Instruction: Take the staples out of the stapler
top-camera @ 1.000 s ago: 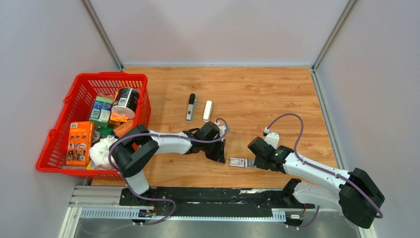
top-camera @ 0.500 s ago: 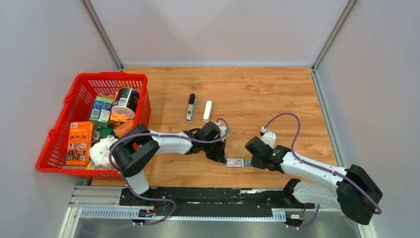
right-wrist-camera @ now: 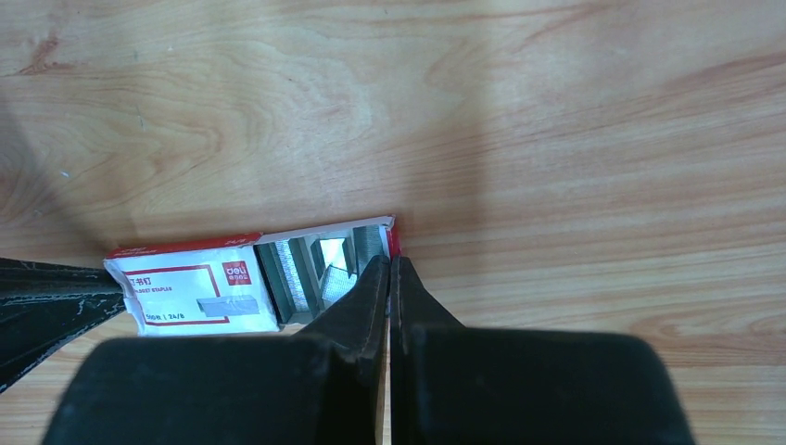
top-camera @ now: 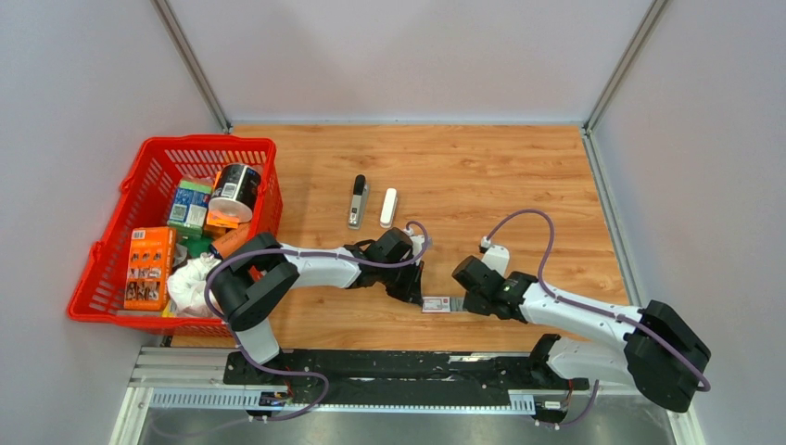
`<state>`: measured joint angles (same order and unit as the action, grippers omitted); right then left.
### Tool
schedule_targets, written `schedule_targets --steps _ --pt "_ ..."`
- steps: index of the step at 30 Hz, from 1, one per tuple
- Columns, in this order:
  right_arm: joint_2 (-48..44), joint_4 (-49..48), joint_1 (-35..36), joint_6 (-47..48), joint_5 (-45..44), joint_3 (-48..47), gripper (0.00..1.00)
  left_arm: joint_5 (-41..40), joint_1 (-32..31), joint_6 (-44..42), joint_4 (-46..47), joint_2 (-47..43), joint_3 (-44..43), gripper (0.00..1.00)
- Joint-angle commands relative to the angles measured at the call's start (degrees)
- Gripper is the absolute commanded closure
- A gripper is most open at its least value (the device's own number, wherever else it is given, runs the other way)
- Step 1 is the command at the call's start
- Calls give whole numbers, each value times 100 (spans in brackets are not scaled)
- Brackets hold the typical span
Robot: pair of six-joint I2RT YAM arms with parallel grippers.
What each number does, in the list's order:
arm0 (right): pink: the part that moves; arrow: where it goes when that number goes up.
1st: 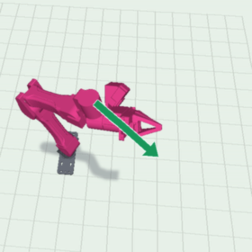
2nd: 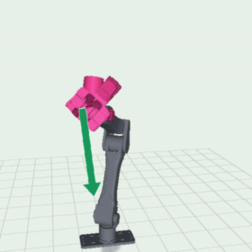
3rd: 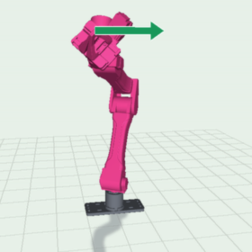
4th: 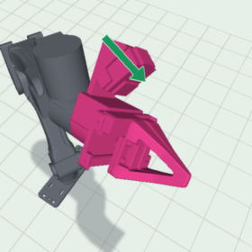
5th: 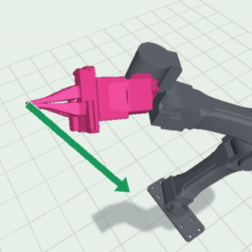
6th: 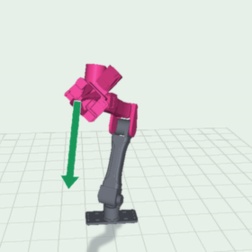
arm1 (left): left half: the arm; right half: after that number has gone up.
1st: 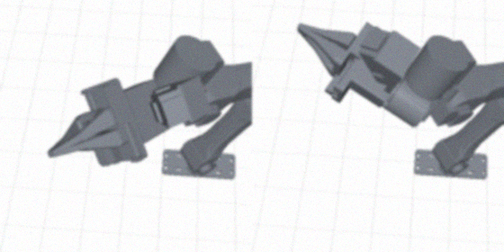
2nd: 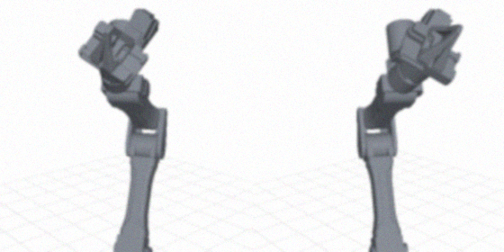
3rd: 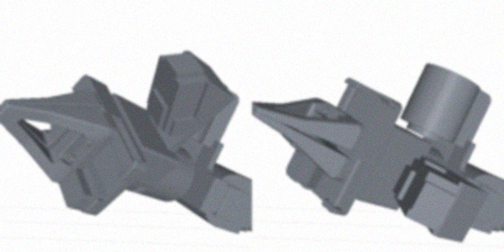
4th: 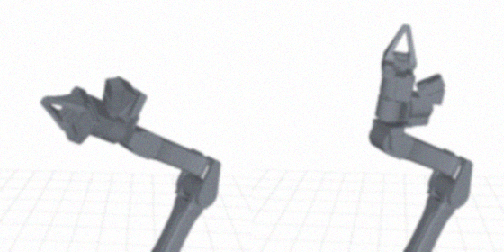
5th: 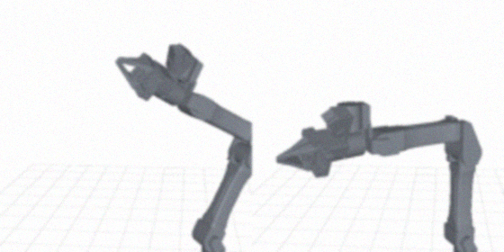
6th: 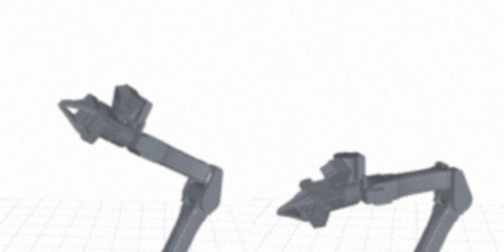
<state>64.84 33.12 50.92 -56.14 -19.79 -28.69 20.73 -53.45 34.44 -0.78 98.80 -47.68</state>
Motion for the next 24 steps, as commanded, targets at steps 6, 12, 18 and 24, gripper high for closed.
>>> schedule_targets --steps 6,12,18,24 --pt "345 -412 234 -169 256 -172 100 -60 -51 -7 7 104 -101 100" --pt "556 -649 384 -196 335 -260 100 -69 -43 11 -10 78 -75 100" --pt "863 -843 507 -161 459 -427 100 -69 -43 -16 -19 51 -75 100" --pt "811 -737 516 -125 380 -497 100 -87 -51 -42 -63 25 -66 100"
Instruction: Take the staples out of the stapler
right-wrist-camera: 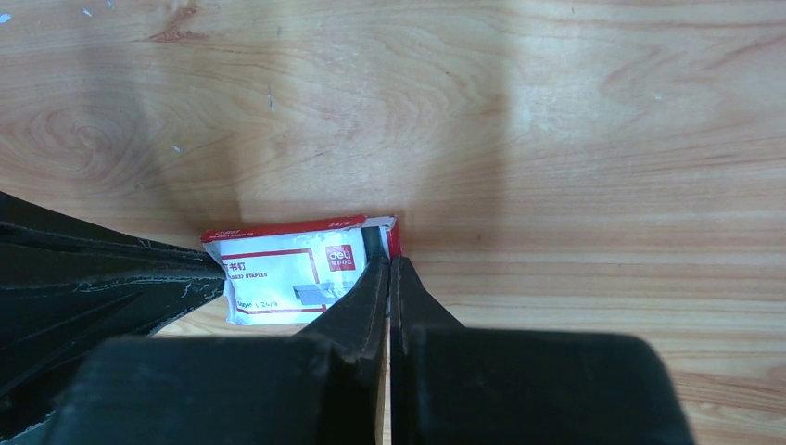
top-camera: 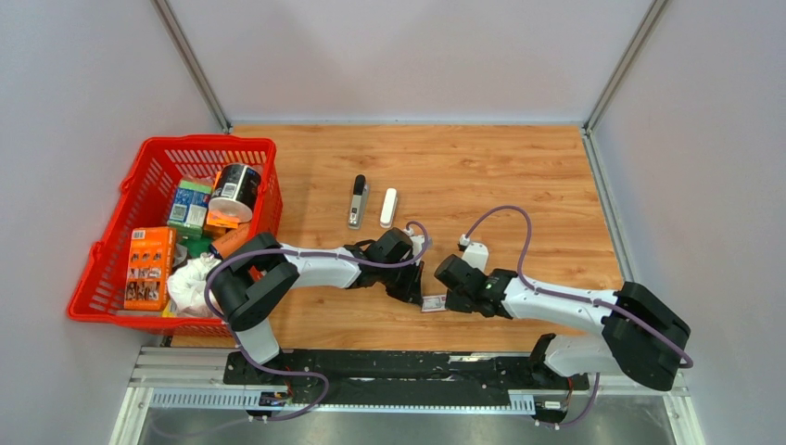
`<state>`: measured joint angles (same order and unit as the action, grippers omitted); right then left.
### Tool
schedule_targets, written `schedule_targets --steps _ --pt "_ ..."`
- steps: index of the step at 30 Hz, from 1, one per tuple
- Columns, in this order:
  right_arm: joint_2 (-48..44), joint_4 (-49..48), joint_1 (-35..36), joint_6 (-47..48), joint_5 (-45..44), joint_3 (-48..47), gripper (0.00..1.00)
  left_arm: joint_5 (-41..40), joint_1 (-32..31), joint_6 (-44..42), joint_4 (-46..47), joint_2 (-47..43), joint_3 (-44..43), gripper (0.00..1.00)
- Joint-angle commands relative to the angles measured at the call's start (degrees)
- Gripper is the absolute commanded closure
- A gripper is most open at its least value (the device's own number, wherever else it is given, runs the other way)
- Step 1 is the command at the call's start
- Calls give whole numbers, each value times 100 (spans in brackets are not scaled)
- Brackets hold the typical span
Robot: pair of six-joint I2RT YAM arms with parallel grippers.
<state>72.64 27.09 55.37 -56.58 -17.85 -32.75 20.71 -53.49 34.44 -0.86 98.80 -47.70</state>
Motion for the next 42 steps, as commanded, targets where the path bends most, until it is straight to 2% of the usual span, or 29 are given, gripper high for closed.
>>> schedule_targets --steps 1,8,17,25,31,39,42 --pt "22 -108 70 -82 176 -100 100 -85 -38 -42 -54 25 -72 100" --pt "-22 41 70 -38 133 -144 99 -93 -38 -68 -89 16 -108 100" --pt "-408 516 79 -46 -105 -302 85 -85 -56 -60 -116 34 -116 100" --pt "-813 921 70 -108 -439 -293 79 -85 -56 -60 -98 34 -90 100" --pt "-734 956 70 -108 -571 -232 83 -102 -82 -51 -107 -1 -99 100" --pt "-400 754 61 -55 -632 -196 93 -111 -109 -60 -125 -37 -90 100" --pt "-251 657 61 -46 -632 -179 100 -120 -126 -60 -125 -45 -99 100"
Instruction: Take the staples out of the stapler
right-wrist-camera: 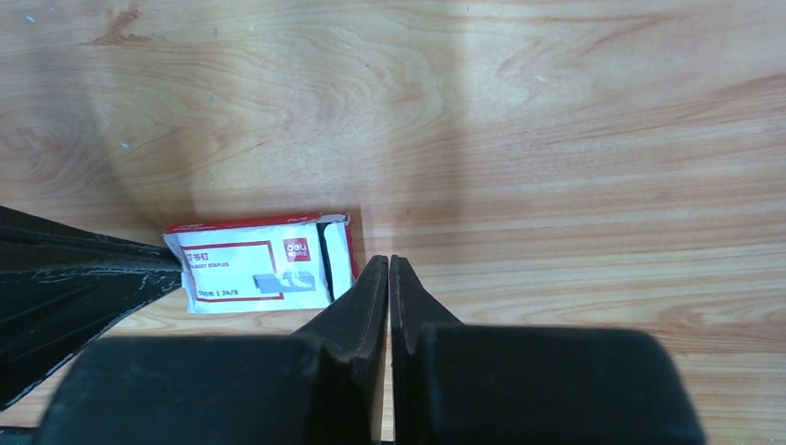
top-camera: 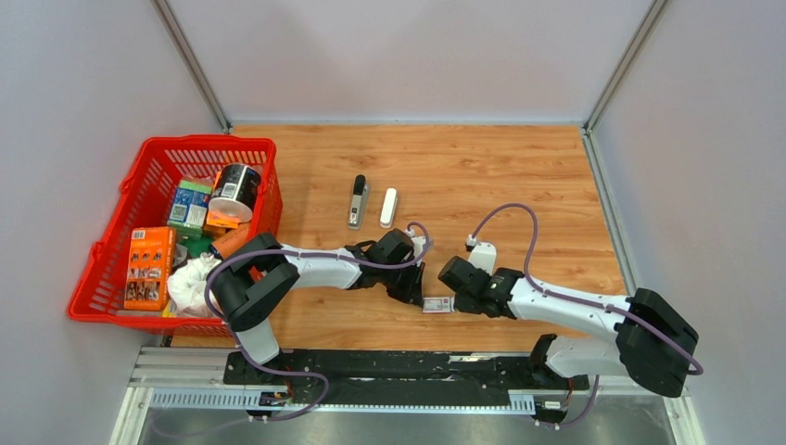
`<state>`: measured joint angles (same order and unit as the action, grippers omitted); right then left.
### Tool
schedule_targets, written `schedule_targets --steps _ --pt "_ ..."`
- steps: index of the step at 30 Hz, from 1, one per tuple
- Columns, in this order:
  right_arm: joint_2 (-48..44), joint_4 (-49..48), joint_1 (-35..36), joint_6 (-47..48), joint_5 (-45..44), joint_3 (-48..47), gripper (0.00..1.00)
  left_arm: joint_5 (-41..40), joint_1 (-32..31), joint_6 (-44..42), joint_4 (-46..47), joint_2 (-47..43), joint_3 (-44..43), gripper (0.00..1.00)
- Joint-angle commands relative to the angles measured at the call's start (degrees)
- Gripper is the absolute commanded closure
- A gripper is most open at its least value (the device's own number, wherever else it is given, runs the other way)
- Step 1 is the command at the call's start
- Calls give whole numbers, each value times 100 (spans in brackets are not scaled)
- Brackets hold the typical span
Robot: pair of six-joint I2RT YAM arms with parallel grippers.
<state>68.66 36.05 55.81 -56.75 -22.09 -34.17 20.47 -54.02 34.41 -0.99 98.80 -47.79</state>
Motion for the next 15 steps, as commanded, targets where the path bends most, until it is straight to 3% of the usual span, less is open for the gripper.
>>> schedule_targets --steps 1,15 --pt "200 -283 17 -29 -191 -28 100 -104 -74 -49 -111 -54 -81 100" --pt "718 -995 17 191 213 -28 100 -122 -74 -66 -111 -72 -46 100"
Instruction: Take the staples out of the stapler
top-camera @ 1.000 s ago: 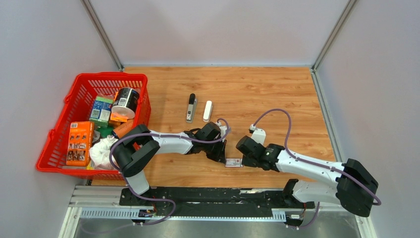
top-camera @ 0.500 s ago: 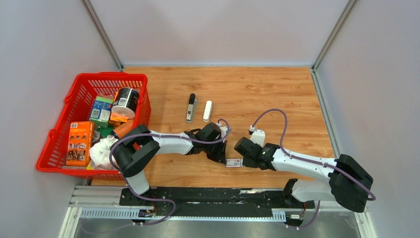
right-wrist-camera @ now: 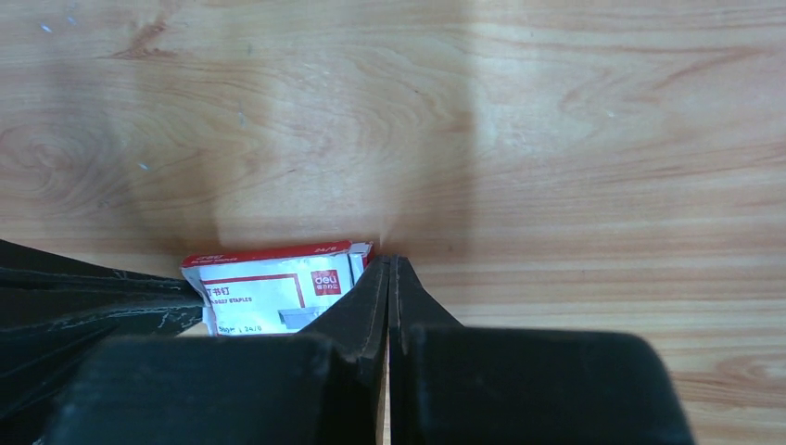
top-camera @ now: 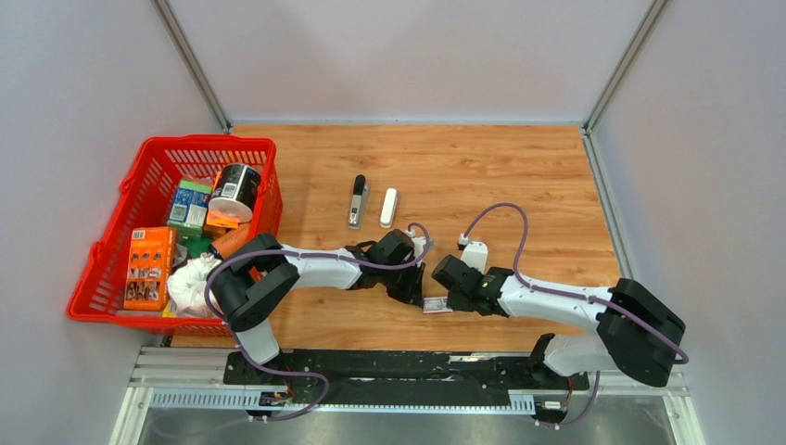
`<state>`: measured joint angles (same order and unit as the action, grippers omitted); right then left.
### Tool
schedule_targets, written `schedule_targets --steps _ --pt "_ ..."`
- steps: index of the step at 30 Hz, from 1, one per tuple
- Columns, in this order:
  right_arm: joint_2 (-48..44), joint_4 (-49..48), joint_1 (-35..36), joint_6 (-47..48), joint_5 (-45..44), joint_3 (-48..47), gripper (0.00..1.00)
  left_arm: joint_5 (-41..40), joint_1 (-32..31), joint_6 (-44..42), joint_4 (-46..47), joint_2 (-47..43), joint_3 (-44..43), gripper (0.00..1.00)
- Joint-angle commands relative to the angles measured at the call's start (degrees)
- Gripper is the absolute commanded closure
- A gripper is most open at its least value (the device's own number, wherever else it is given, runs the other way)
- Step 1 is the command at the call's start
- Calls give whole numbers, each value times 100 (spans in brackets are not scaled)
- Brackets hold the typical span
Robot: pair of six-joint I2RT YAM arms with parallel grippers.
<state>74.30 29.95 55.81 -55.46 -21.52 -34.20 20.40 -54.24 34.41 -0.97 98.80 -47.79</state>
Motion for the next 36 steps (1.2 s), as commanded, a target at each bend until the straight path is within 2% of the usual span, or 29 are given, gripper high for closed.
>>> schedule_targets --steps 1,16,27,36 --pt "181 -420 26 62 174 -26 100 -124 -52 -75 -114 -81 -46 100" --pt "243 -851 44 79 763 -43 100 -151 -52 -93 -175 -81 -90 100" --pt "-240 -1483 44 281 1668 413 100 -256 -52 -198 -184 -72 -46 100" --pt "-557 -755 -9 405 949 335 100 -335 -52 -347 -166 -204 6 100"
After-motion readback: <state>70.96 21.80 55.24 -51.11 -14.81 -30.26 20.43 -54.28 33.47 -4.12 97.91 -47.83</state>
